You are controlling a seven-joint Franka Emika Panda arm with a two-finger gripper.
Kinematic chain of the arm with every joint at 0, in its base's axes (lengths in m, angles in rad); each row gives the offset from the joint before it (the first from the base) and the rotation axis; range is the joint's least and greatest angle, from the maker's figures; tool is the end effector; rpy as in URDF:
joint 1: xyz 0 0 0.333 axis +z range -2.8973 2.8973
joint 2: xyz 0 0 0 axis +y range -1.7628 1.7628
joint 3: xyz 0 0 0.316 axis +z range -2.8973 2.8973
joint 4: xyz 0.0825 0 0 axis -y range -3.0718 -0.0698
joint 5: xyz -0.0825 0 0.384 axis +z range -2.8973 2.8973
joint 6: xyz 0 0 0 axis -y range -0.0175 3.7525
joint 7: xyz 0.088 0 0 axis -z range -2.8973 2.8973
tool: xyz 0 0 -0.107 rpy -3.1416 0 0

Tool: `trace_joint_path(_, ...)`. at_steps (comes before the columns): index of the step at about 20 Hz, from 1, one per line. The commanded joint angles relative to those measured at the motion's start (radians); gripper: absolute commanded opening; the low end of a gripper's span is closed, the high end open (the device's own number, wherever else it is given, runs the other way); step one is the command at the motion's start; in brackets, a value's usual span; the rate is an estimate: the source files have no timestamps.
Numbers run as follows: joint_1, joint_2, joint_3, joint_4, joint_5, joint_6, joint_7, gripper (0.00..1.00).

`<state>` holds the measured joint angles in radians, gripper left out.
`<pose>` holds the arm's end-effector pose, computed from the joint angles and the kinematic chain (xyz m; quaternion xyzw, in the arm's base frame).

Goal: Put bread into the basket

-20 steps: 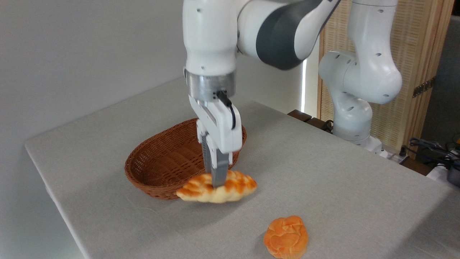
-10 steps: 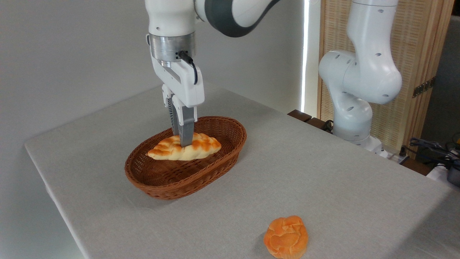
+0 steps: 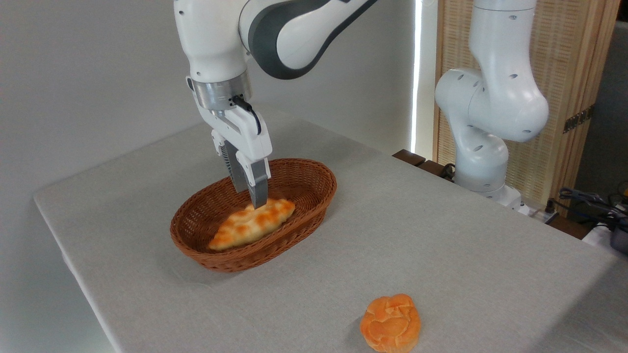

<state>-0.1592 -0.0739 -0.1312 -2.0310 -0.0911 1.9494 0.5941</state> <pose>0.5087 -0.1596 0.4782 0.9104 -0.4121 0.0016 0.0376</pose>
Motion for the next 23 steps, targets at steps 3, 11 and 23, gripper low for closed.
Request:
trace_joint_path(3, 0.006, 0.005, -0.001, 0.015, -0.021, 0.005, -0.007, 1.0)
trace_joint_path(11, 0.017, -0.033, 0.139, 0.078, 0.036, -0.036, 0.003, 1.0)
trace_joint_path(23, 0.017, -0.033, 0.262, 0.183, 0.05, -0.208, 0.113, 1.0)
